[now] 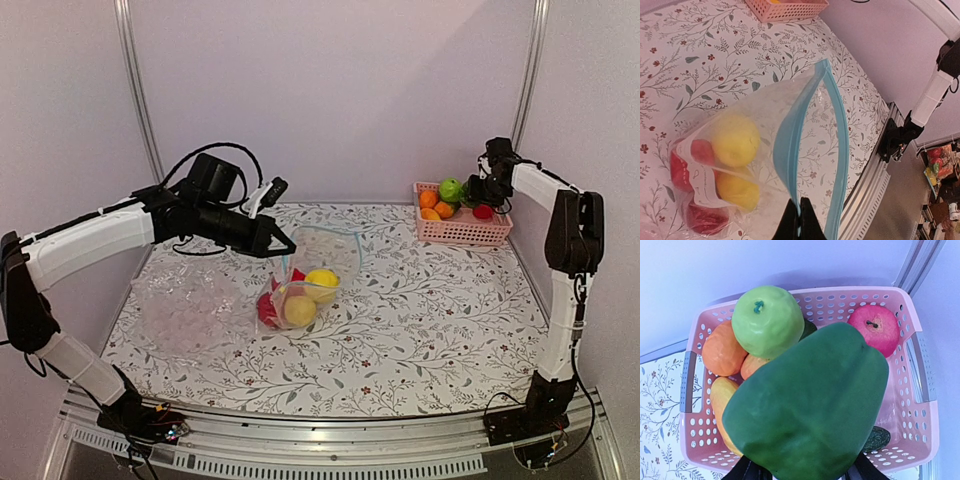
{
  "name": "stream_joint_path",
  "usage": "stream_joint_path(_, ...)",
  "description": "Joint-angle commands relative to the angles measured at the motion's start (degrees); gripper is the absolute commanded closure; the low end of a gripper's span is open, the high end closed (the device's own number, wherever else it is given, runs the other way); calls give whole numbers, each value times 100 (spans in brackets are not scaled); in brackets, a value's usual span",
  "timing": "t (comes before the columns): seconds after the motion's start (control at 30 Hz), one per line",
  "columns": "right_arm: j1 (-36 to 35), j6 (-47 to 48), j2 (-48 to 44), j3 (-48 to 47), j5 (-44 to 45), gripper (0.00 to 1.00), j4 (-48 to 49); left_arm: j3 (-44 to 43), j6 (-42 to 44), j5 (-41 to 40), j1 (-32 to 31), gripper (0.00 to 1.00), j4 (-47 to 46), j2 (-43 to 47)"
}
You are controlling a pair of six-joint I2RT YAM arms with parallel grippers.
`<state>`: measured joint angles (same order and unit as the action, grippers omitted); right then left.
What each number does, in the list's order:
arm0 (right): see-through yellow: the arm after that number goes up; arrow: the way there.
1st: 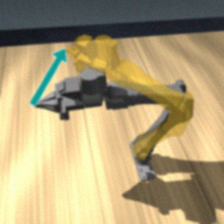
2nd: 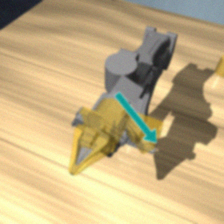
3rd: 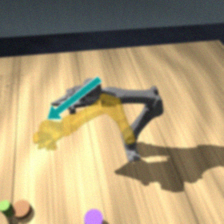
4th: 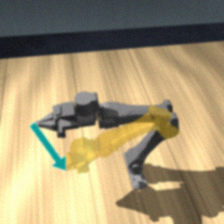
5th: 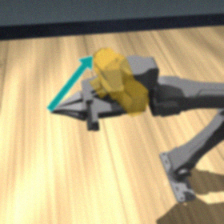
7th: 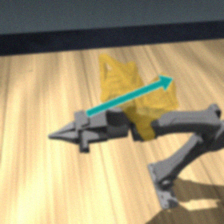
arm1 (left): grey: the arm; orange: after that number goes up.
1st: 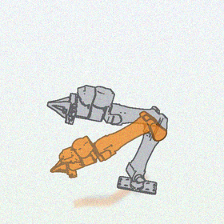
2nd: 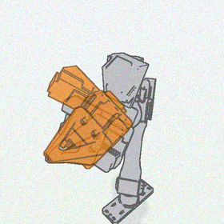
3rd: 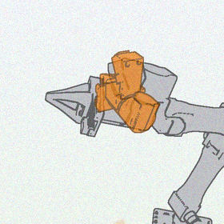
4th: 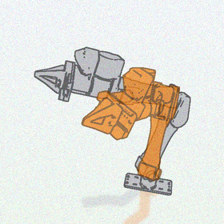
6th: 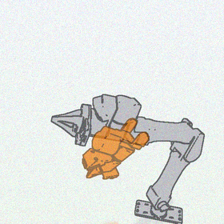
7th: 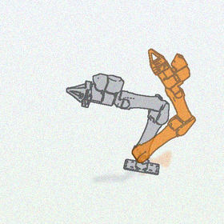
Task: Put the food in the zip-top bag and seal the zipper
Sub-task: Place the fake vegetable in the zipper food storage bag.
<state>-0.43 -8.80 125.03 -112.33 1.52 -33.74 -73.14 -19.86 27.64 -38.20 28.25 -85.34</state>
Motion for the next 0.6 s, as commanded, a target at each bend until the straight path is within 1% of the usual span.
stream_joint_path(0.0,-5,-33,-591,454,-452,54,136,-24,48,-48,-99,100,44,132)
stream_joint_path(0.17,-28,-72,-1426,1108,-735,54,288,-24,43,-31,-116,100,48,99)
stream_joint_path(0.3,-232,-32,-2109,1568,-824,54,300,-21,32,-22,-137,100,47,104)
stream_joint_path(0.43,-664,-8,-2769,1956,-802,54,147,-18,33,-35,-153,100,52,100)
stream_joint_path(0.57,-1378,-10,-3474,2405,-687,54,13,-18,28,-61,-171,100,48,105)
